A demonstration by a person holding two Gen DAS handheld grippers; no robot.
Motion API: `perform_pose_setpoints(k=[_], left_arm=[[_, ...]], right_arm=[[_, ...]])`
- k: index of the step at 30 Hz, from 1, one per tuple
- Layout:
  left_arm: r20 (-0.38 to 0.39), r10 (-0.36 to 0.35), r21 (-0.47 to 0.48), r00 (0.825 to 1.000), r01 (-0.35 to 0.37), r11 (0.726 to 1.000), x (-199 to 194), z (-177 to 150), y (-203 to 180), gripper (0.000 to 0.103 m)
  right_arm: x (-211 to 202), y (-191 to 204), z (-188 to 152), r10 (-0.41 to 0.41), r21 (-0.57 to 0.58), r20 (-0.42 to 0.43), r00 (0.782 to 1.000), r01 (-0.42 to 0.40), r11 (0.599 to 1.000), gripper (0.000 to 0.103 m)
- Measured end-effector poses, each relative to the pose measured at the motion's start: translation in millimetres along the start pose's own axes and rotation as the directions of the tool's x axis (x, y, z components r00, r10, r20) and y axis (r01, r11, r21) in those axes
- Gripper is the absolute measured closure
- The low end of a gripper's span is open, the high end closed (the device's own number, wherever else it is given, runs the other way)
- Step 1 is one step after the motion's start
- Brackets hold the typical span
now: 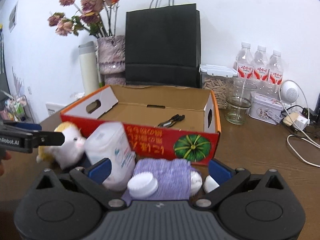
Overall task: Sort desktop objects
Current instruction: 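Grasp the plush toy with the left gripper while the right grasps the bottle cap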
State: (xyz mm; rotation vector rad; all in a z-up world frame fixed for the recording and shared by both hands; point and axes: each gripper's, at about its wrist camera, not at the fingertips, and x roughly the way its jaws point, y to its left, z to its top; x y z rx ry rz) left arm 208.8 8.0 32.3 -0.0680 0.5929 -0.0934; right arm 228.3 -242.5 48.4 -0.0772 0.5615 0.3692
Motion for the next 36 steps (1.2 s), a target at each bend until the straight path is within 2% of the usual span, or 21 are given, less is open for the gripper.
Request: perform_pose_setpoints(k=[7, 13, 15, 17, 18, 22, 31, 33, 35, 36], left_arm=[[0.058, 0.019, 0.04, 0.998, -0.022, 0.999, -18, -22, -6, 0.0], [0.069, 0.068, 0.049, 0.995, -0.071, 0.996, -26, -29, 15, 0.0], [0.057, 0.086, 0.044, 0.995, -0.089, 0.995, -24, -29, 27, 0.0], [0.043, 0.099, 0.051, 0.994, -0.101, 0.994, -19, -29, 37, 0.0], [0.035, 0.102, 0.058, 0.994, -0.104, 0.993, -16, -29, 40, 0.0], [0.003, 0.105, 0.118, 0.995, -0.104, 0.987, 0, -30, 45, 0.0], [-0.004, 0.084, 0.268, 0.996, -0.08, 0.96, 33, -27, 36, 0.0], [-0.015, 0.071, 0.272, 0.997, -0.064, 0.96, 40, -28, 38, 0.0], [-0.028, 0.061, 0.266, 0.998, -0.051, 0.963, 45, -29, 40, 0.0], [-0.03, 0.058, 0.265, 0.998, -0.048, 0.963, 46, -29, 39, 0.001]], right_arm=[[-13, 18, -14, -0.015, -0.041, 0.028, 1.0, 0.016, 0.999, 0.001], [-14, 24, -20, -0.029, -0.07, 0.028, 0.999, 0.031, 0.997, 0.006], [-11, 26, -21, -0.027, -0.081, 0.022, 0.999, 0.029, 0.996, 0.01], [-4, 28, -23, -0.03, -0.097, 0.007, 1.0, 0.03, 0.995, 0.019], [-1, 28, -24, -0.033, -0.105, -0.003, 0.999, 0.032, 0.994, 0.019], [11, 34, -25, -0.058, -0.143, -0.021, 0.998, 0.055, 0.988, 0.027], [33, 31, -24, -0.051, -0.141, -0.063, 0.997, 0.041, 0.989, 0.03], [35, 30, -25, -0.046, -0.135, -0.068, 0.997, 0.036, 0.99, 0.039], [37, 29, -26, -0.032, -0.132, -0.07, 0.997, 0.023, 0.991, 0.056], [37, 30, -26, -0.037, -0.136, -0.068, 0.997, 0.027, 0.99, 0.058]])
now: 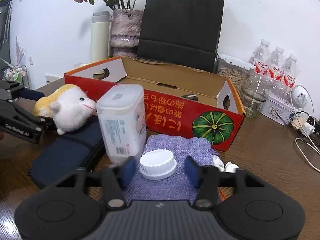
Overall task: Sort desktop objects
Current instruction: 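Grasp the plush toy with the left gripper while the right grasps the bottle cap, then lift both items into the box and open both grippers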
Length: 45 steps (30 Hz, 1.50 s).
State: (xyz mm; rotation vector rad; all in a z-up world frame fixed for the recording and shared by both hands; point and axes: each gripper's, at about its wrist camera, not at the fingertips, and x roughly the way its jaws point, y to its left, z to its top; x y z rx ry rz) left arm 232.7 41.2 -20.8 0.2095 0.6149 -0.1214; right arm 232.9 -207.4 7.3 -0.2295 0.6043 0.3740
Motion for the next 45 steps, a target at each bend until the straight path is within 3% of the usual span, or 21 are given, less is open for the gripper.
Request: perform_pose_setpoints(k=[3, 5, 14, 19, 26, 35, 45], left_arm=[[0.014, 0.003, 0.012, 1.0, -0.003, 1.0, -3, -1, -4, 0.014], [0.017, -0.015, 0.011, 1.0, 0.015, 1.0, -4, -1, -6, 0.033], [0.063, 0.006, -0.02, 0.998, -0.005, 1.0, -16, -2, -11, 0.049], [0.154, 0.053, -0.057, 0.987, -0.045, 0.997, -43, -2, -19, 0.05], [0.295, 0.091, -0.132, 0.951, -0.054, 0.99, -87, 12, -27, 0.05], [0.332, 0.085, -0.205, 0.94, -0.017, 0.979, -87, 57, -30, 0.05], [0.343, 0.081, -0.281, 0.936, 0.02, 0.959, -54, 91, -32, 0.049]], right_arm=[[-1, -2, -2, 0.002, 0.008, 0.009, 1.0, -0.002, 1.0, 0.064], [-3, -4, -2, 0.01, 0.018, 0.019, 1.0, -0.01, 1.0, 0.064], [-17, 0, -1, 0.01, -0.003, 0.074, 0.997, -0.009, 1.0, 0.065], [-32, -2, 1, -0.002, 0.016, 0.126, 0.992, 0.0, 1.0, 0.065], [-60, -8, 11, -0.009, 0.053, 0.226, 0.974, -0.003, 0.999, 0.065], [-75, -22, 49, -0.031, 0.105, 0.33, 0.944, -0.004, 0.994, 0.065], [-46, -39, 88, -0.046, 0.162, 0.376, 0.925, -0.017, 0.987, 0.065]])
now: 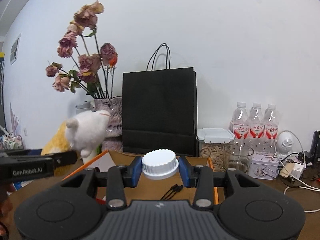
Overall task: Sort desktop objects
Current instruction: 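Lift both items into the box and open both grippers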
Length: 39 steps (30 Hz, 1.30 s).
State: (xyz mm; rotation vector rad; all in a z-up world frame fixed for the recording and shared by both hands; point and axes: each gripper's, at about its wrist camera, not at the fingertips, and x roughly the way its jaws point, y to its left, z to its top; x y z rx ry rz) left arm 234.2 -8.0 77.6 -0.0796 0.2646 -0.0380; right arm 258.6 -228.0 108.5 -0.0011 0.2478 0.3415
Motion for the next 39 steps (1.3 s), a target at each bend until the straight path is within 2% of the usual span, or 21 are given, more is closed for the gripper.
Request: perform_pose_setpoints(k=[10, 17, 29, 39], left_arm=[[-0.047, 0.013, -0.004, 0.999, -0.013, 1.0, 60, 1, -2, 0.049], [-0.087, 0.051, 0.057, 0.995, -0.047, 0.997, 95, -7, -5, 0.049], [-0.116, 0.145, 0.191, 0.983, -0.121, 0.974, 116, -19, -17, 0.049], [-0.112, 0.184, 0.266, 0.976, -0.149, 0.952, 118, -29, -24, 0.048]], right_arm=[[63, -12, -6, -0.001, 0.009, -0.102, 0.995, 0.002, 1.0, 0.065], [98, -15, -10, -0.016, 0.003, -0.167, 0.986, 0.017, 1.0, 0.065], [138, -34, -20, -0.03, 0.066, -0.285, 0.958, 0.051, 0.997, 0.065], [141, -31, -28, -0.026, 0.052, -0.313, 0.949, 0.044, 0.998, 0.064]])
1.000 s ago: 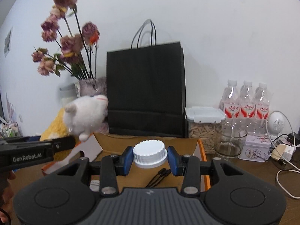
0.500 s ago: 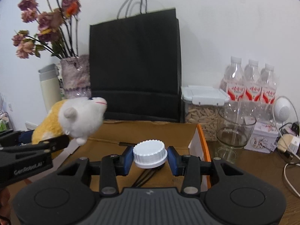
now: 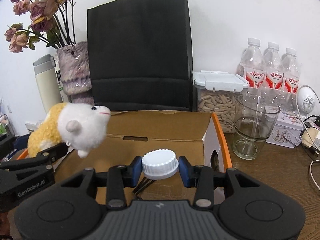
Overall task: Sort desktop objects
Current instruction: 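Lift both items into the box and open both grippers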
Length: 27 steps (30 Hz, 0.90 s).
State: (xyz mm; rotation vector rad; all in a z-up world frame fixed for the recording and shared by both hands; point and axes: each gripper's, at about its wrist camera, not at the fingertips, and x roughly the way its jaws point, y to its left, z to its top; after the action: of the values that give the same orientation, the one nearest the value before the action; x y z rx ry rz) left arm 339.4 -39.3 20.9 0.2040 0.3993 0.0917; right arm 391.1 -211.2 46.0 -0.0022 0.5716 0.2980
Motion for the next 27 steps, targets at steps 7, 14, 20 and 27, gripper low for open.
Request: perform_pose_setpoints(k=[7, 14, 20, 27], left_arm=[[-0.012, 0.008, 0.011, 1.0, -0.008, 1.0, 1, -1, -1, 0.041], [0.0, 0.027, 0.013, 1.0, -0.027, 1.0, -3, 1, -1, 0.014], [0.014, 0.055, 0.0, 0.998, -0.055, 0.998, -7, 4, 0, 0.0], [0.006, 0.059, -0.016, 0.998, -0.059, 0.998, -8, 6, 2, 0.0]], right_arm=[[2, 1, -2, 0.005, -0.008, -0.02, 1.0, -0.005, 1.0, 0.063], [-2, 3, 0, 0.002, -0.018, -0.009, 1.0, -0.002, 1.0, 0.028], [-7, 3, 2, 0.003, -0.016, 0.004, 1.0, -0.002, 1.0, 0.009], [-12, 3, 3, 0.005, -0.011, 0.01, 1.0, -0.005, 1.0, 0.0]])
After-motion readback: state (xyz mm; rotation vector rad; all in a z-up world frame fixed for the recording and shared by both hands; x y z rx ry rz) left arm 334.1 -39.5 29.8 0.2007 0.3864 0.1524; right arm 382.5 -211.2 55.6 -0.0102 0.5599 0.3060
